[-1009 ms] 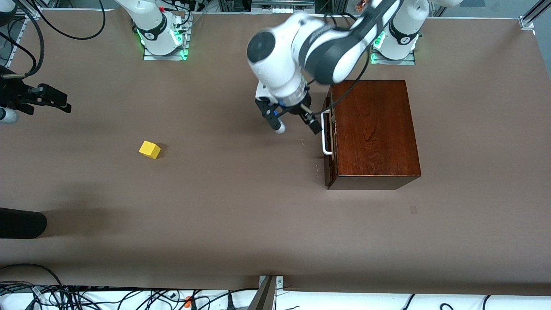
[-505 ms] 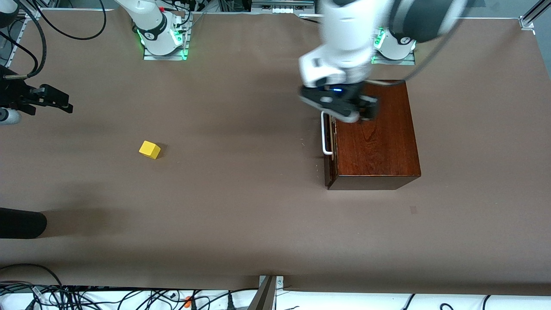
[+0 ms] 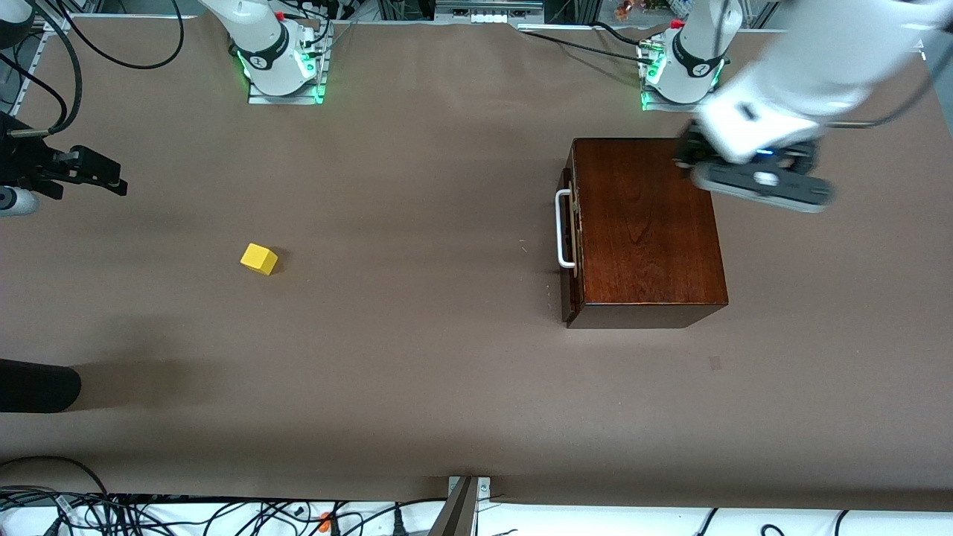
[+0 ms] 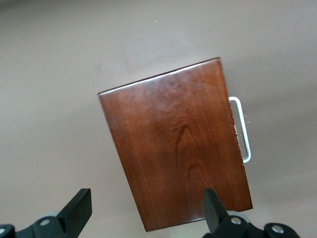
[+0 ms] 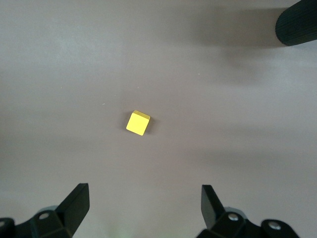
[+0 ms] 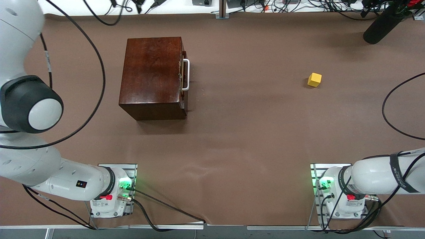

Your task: Open drawer, take yellow block, close drawer

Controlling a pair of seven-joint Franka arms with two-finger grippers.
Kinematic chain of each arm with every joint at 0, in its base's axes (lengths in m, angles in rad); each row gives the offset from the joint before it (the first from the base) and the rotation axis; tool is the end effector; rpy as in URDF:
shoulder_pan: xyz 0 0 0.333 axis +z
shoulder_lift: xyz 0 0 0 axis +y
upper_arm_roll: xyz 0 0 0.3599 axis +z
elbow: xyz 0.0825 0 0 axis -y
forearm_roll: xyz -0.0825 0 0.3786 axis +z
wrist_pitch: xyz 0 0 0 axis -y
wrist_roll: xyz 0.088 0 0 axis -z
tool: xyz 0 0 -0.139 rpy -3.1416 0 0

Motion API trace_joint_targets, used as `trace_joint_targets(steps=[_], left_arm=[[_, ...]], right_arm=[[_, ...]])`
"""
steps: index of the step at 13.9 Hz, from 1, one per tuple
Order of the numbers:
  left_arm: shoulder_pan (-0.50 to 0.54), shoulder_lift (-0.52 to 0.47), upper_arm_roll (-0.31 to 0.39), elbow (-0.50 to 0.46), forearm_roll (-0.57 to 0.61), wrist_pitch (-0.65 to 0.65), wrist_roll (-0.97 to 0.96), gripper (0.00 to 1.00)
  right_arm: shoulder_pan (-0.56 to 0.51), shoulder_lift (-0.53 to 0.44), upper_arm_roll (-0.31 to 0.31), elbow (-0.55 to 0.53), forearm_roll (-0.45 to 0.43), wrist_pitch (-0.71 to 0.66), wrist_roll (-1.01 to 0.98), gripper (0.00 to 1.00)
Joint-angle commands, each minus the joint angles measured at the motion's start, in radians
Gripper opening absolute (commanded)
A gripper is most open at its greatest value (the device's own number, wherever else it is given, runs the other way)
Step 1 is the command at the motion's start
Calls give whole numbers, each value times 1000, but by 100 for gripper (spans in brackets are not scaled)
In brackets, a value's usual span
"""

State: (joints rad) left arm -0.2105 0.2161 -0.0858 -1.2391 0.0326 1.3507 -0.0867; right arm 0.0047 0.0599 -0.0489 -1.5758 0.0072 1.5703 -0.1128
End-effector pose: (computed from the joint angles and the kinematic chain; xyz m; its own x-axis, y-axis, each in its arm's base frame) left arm 0.5745 -0.1629 0.6454 0.9746 -0.1995 -0.1019 -0.2028 -0.9790 -0.0229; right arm 0.5653 -0.0232 0.6007 0.9956 0.0685 -0.0644 0.0679 -0.9976 -0.0116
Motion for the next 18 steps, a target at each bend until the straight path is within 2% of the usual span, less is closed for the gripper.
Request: trace_joint_targets(steps=[1,3,5,6,9,11,13,18], left_arm=[[22,-66,118,-94,-83,22,4,100],[22,-127,159,-185,-83,82,5,100],[25,-205,169,-325,-80,157,5,100],[26,-227,182,-360,-80,168,8,100],[30,-244,225,-375,-82,162,87,100],[30,-262,219,-385,-80,159,58,100],[28,-300,213,-437,-77,179,15,100],[28,-297,210,-433,-71,182,13,100]], right_arm=[[-19,-11,18,-9,-4,-4,2,100],[-19,-11,17,-9,-3,-4,1,100],[-19,-9,17,-9,-4,-3,1,100],[-19,-9,17,-9,-4,-3,2,100],[-19,-9,17,-9,-3,-4,1,100],[-19,-9,18,-9,-3,-4,-1,100],[-19,-8,17,-9,-3,-3,-1,100],[-19,-8,17,-9,-3,-4,-2,100]])
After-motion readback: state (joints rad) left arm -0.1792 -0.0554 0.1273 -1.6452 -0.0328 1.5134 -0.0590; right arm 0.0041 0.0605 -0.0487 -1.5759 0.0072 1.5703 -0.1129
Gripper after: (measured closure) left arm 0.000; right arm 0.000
